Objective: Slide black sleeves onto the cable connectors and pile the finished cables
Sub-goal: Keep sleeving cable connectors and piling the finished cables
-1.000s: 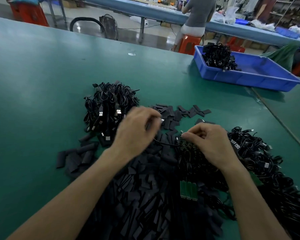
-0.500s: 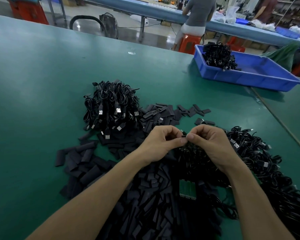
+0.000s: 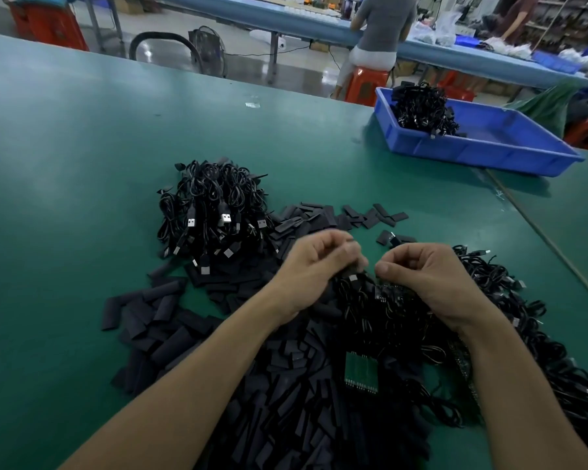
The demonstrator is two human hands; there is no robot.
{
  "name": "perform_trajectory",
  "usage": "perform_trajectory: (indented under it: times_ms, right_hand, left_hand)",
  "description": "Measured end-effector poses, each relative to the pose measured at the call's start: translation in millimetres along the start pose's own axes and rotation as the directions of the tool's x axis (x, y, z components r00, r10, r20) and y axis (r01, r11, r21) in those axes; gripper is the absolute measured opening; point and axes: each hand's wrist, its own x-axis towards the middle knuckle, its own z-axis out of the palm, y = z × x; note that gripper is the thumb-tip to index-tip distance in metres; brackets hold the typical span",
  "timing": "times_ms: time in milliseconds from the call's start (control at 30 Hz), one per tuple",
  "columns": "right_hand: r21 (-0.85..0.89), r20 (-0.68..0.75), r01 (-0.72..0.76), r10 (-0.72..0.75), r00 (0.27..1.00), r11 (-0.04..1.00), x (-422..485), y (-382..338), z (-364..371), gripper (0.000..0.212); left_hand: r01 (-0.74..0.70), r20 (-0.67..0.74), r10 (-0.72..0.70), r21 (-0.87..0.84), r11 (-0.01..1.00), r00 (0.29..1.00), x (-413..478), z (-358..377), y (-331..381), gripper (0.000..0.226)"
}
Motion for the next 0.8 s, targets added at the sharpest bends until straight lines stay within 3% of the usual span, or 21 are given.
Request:
perform_trajectory:
  times_ms: [67,133,267,367,433,533,633,800]
  right_hand:
    - [-0.203,-0.048,0.009,-0.019,0.999,0.979,-1,-6,-7,0.025]
    - [-0.345,0.01,0.025,-0.023,1.0,0.938,-1,-15,-10,0.025]
    - [-0.49,0.271,-0.043,0.199,0.942,0.87,0,-32,5,0.032]
    - [-0.428,0.245,-0.254,0.382,0.891,0.867,7,-32,19,0.046]
    - [-0.424,0.126,-0.289,0.371,0.92,0.859,18,-25,25,0.026]
    - [-0.695,-0.034,-0.153,0.18,0.983,0.703,35,-10,29,0.018]
    - [-0.77,-0.011,-0.106,0.152,0.988,0.629,46,-2,40,0.023]
    - [-0.835,0.057,-0.053,0.182,0.982,0.547,53,7,63,0.04]
  left_hand:
    - [-0.081,-0.125,0.072,-0.069,0.994,0.99,0,-7,13,0.013]
    - [-0.204,-0.238,0.19,-0.033,0.979,0.952,0,-18,29,0.013]
    - [-0.355,-0.357,0.444,0.288,0.889,0.822,0,-38,50,0.014]
    - [-0.333,-0.302,0.527,0.51,0.793,0.794,-5,-50,52,0.016]
    - [-0.244,-0.271,0.485,0.606,0.757,0.831,-8,-57,48,0.023]
    - [-0.088,-0.251,0.301,0.616,0.783,0.92,-11,-65,40,0.037]
    - [-0.014,-0.201,0.154,0.563,0.826,0.967,-15,-70,32,0.045]
    - [0.015,-0.204,0.114,0.543,0.84,0.972,-17,-74,28,0.044]
